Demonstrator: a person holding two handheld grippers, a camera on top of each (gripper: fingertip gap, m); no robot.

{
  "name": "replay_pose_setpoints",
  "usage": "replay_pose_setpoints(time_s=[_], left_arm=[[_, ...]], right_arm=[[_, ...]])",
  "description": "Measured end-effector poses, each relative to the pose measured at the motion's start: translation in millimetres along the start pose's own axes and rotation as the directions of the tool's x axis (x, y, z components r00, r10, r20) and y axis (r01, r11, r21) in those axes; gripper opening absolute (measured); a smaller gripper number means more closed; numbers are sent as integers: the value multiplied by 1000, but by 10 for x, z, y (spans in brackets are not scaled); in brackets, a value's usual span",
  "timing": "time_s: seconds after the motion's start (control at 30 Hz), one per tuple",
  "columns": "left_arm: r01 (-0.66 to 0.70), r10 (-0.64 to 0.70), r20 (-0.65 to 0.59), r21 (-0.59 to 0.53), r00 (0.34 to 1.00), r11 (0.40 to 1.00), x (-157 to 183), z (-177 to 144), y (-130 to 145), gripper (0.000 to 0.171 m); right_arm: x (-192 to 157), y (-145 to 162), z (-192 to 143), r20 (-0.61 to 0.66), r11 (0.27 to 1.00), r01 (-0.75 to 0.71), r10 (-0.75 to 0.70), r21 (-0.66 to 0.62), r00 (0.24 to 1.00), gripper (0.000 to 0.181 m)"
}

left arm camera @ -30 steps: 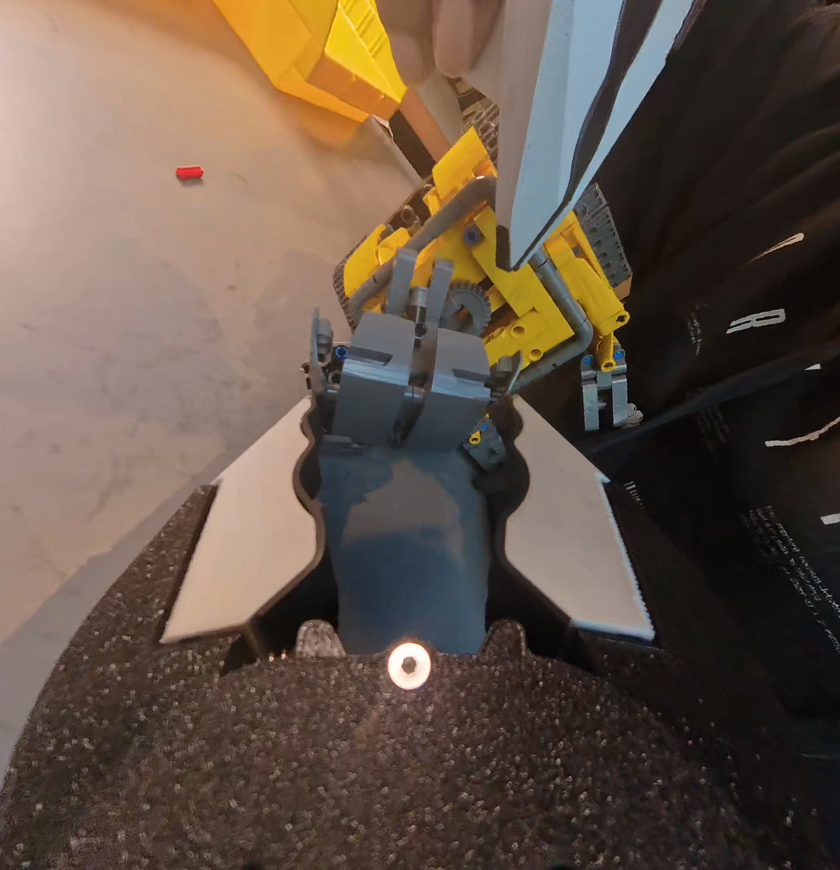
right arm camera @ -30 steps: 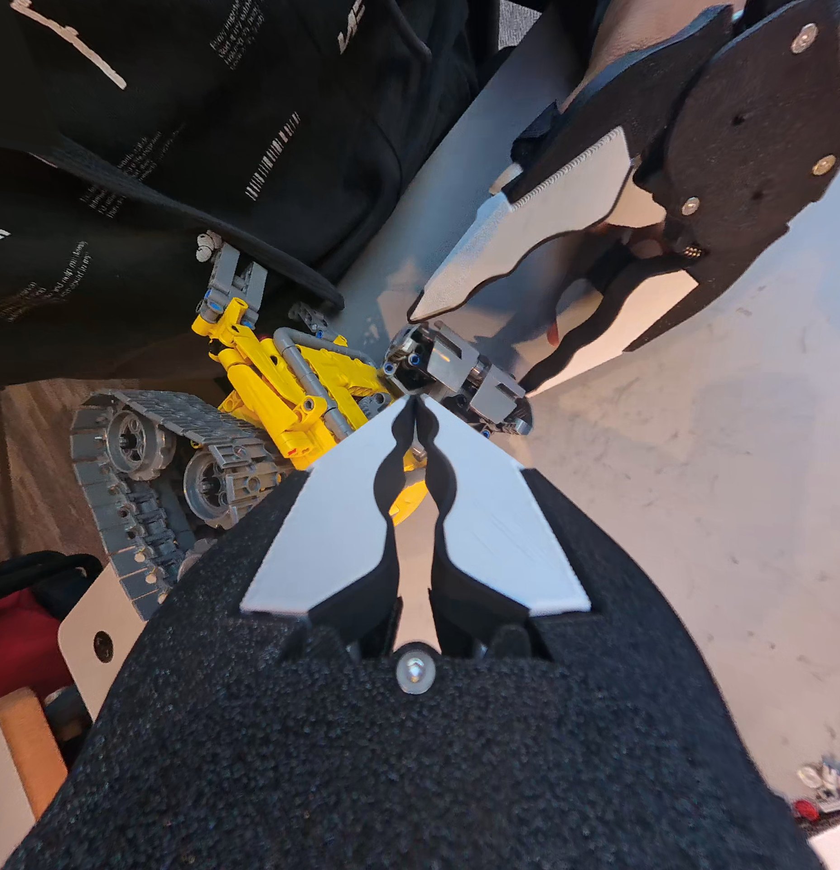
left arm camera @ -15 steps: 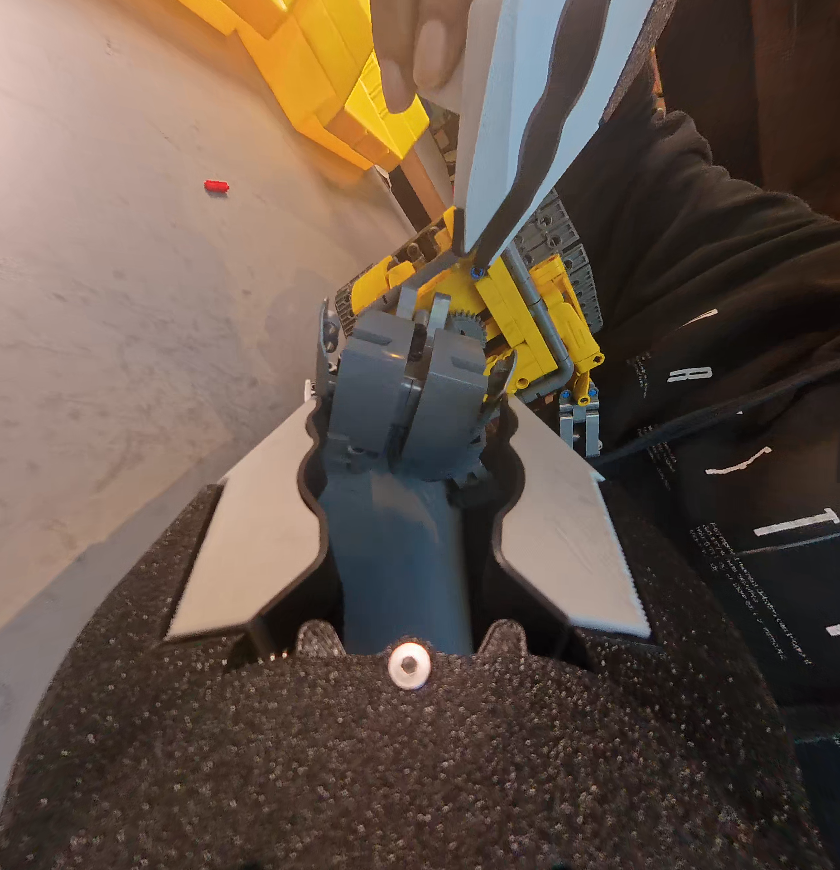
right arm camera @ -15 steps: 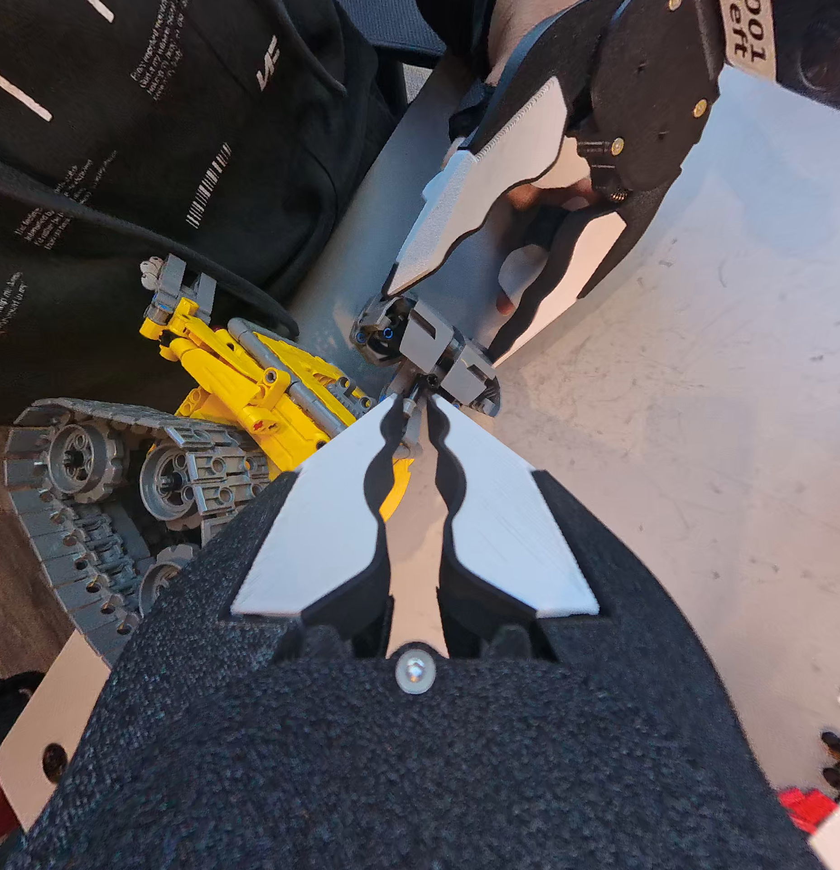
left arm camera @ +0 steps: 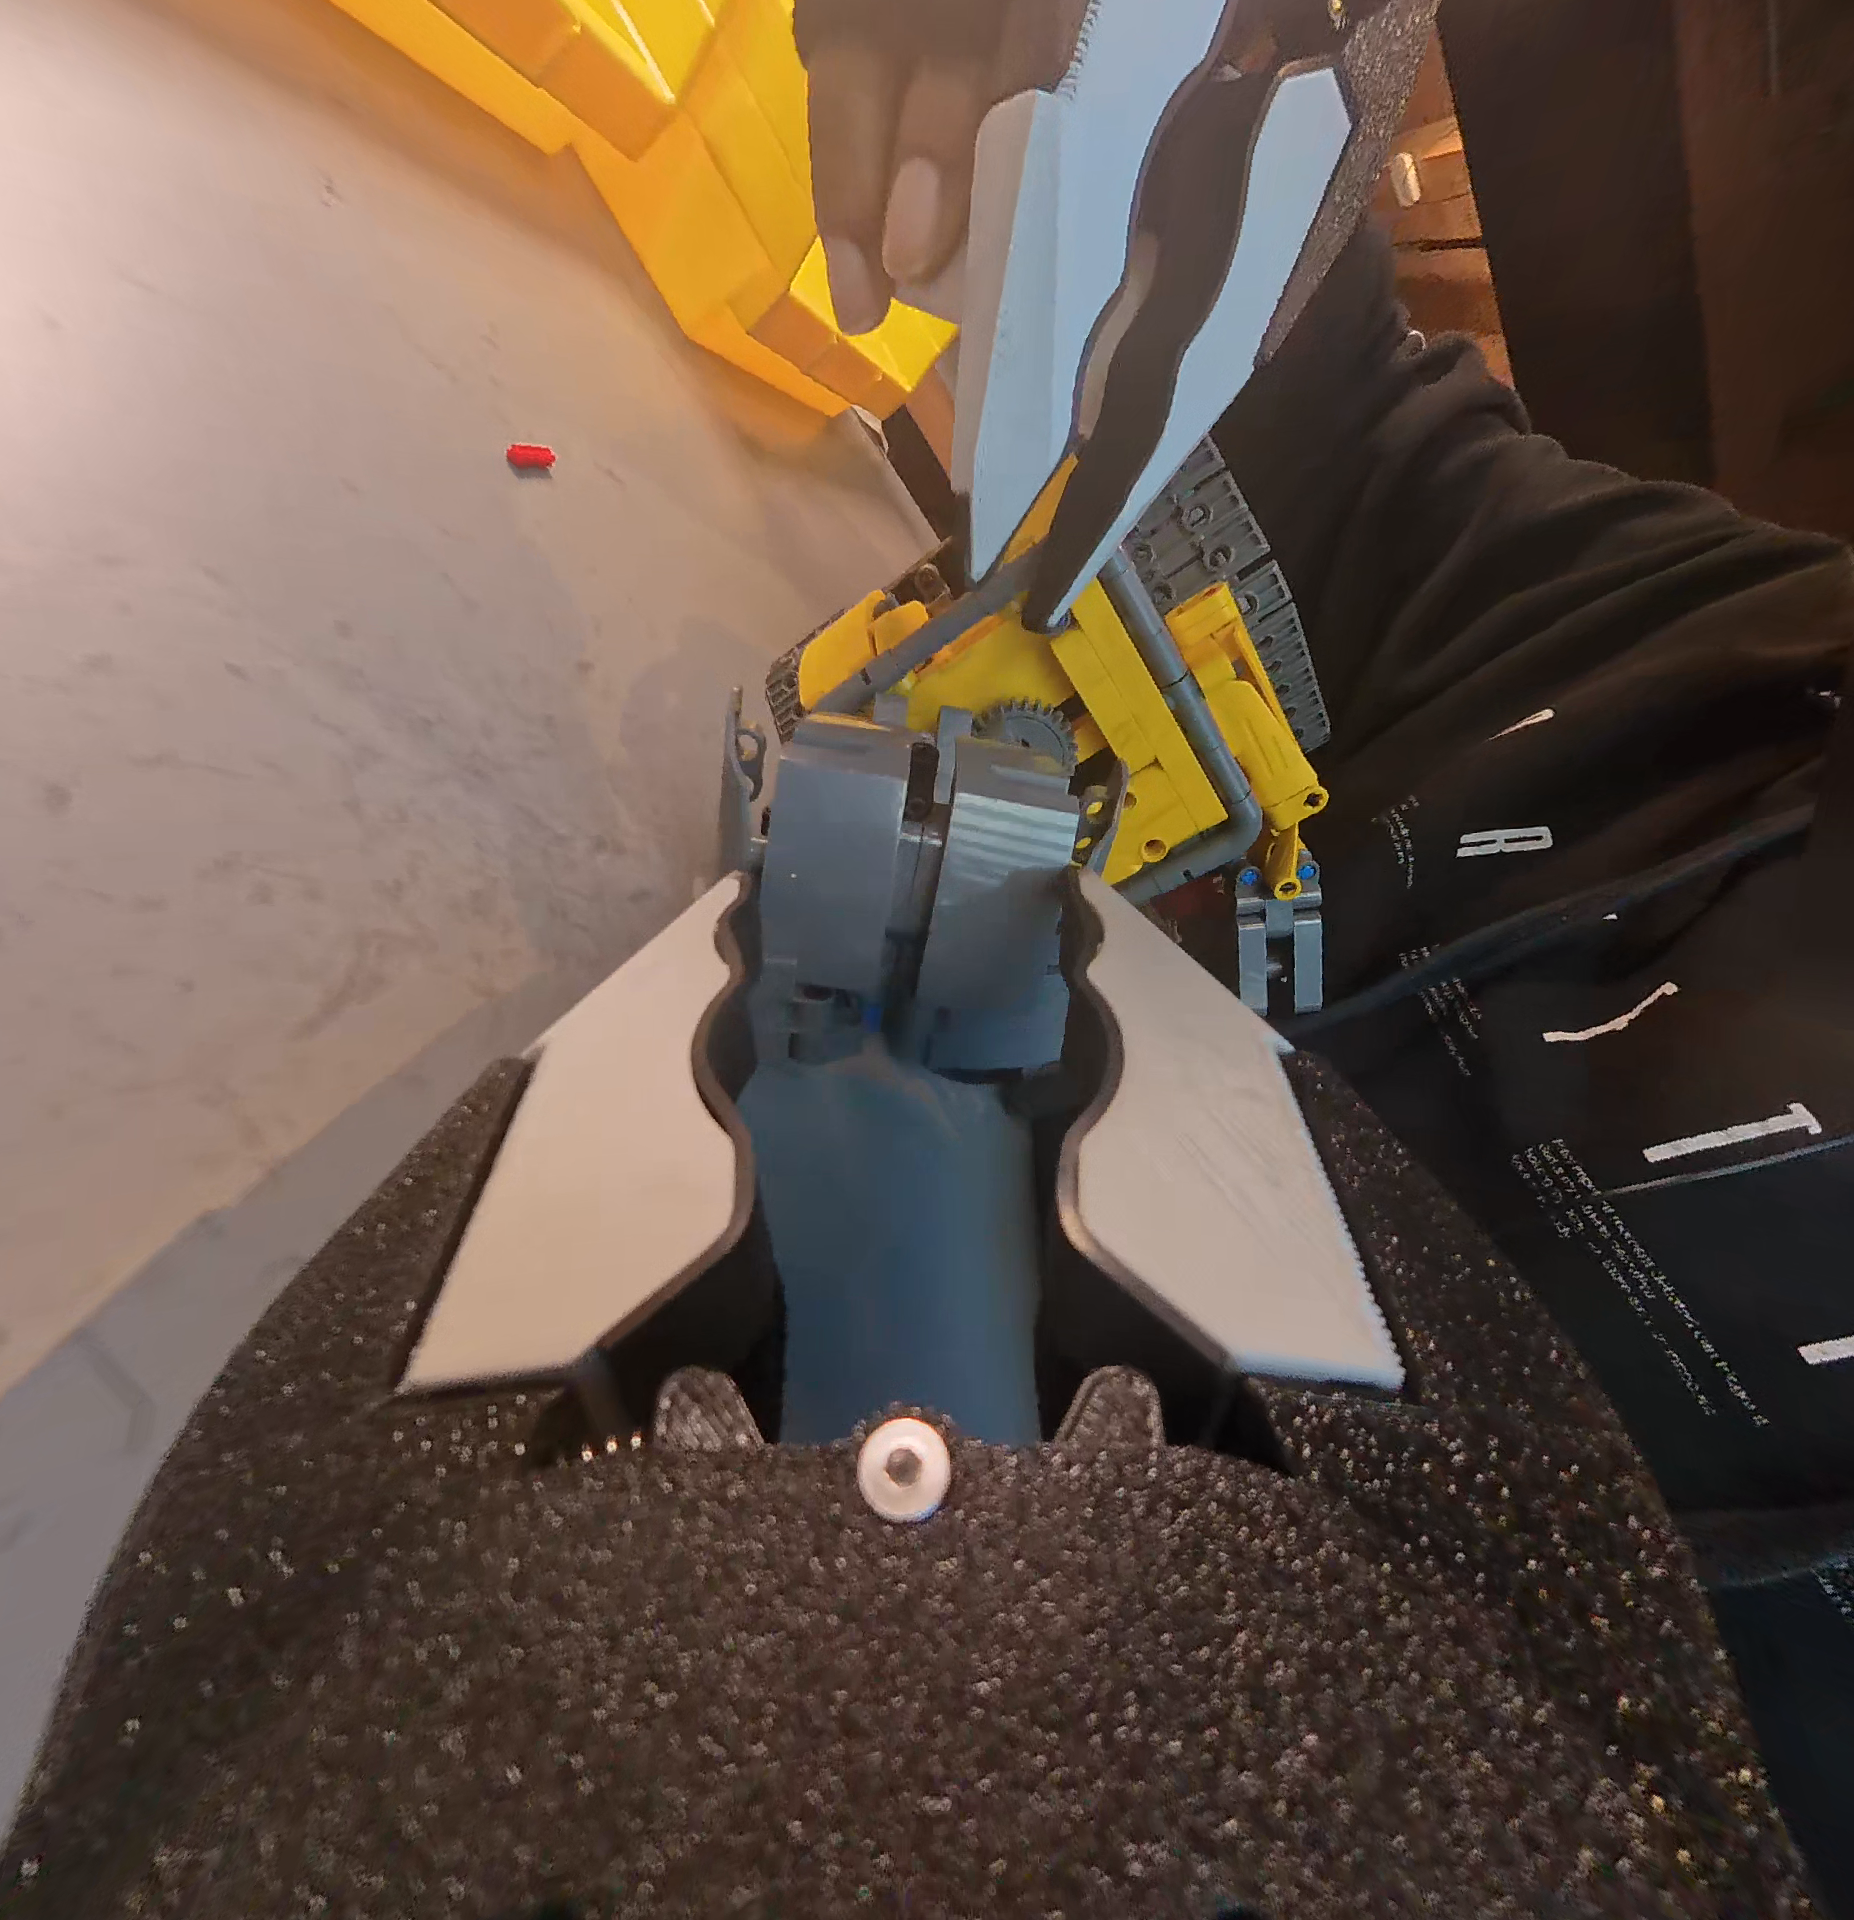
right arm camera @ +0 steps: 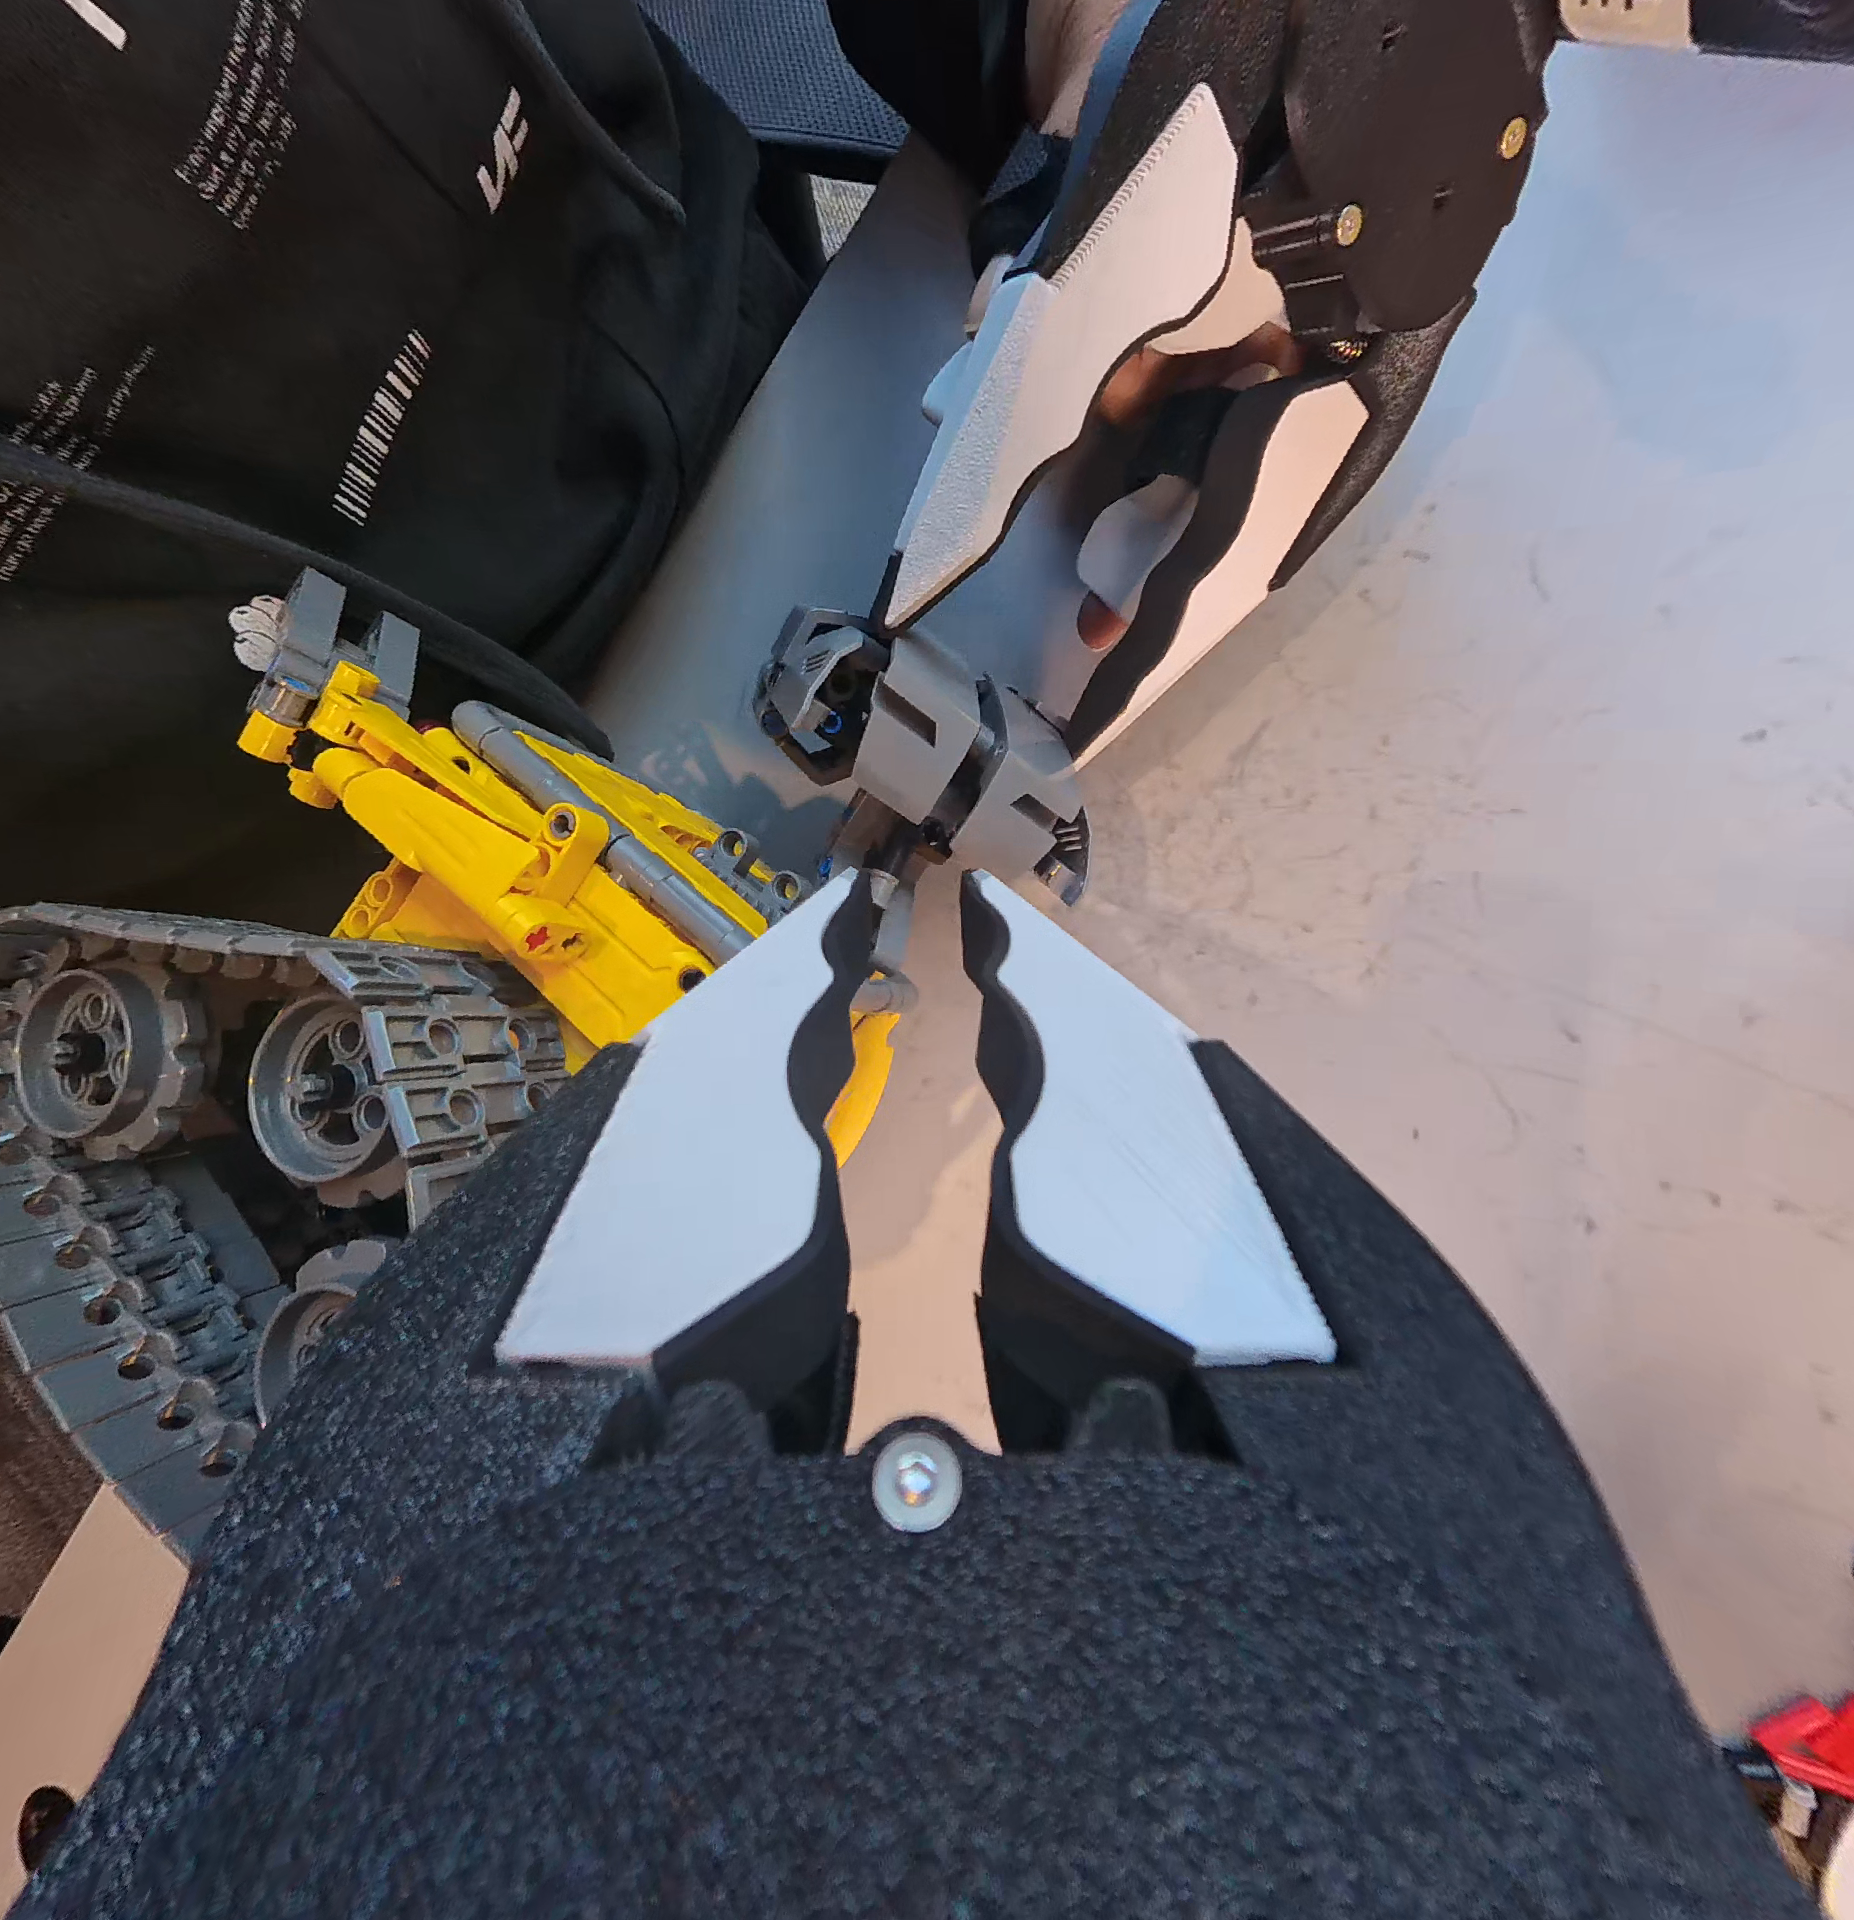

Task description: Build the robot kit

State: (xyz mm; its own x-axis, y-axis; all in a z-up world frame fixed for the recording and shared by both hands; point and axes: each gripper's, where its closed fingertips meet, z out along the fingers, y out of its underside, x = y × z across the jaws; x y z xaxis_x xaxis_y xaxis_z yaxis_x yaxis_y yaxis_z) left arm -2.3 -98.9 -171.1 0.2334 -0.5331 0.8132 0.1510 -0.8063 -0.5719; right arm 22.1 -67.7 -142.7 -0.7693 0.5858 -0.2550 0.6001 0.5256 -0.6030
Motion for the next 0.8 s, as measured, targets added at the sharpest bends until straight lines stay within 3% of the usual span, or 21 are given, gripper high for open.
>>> replay_pose_setpoints(time_s=[0.3, 0.47, 0.6, 0.8], left_arm=[[94, -89, -57, 102, 994, 990, -15, -121, -164, 57], [189, -163, -148, 187, 975, 964, 9, -221, -291, 56], [226, -184, -193, 226, 964, 948, 46, -273, -341, 56], [264, -206, -235, 250, 950, 932, 97, -276, -381, 56]], right_arm=[[104, 60, -42, -74, 1000, -24, 25, 16, 997, 17], [120, 51, -115, -104, 999, -25, 30, 48, 994, 18], [85, -34, -209, -122, 995, 1, 11, 101, 992, 18], [80, -113, -178, -203, 991, 106, -87, 83, 975, 19]])
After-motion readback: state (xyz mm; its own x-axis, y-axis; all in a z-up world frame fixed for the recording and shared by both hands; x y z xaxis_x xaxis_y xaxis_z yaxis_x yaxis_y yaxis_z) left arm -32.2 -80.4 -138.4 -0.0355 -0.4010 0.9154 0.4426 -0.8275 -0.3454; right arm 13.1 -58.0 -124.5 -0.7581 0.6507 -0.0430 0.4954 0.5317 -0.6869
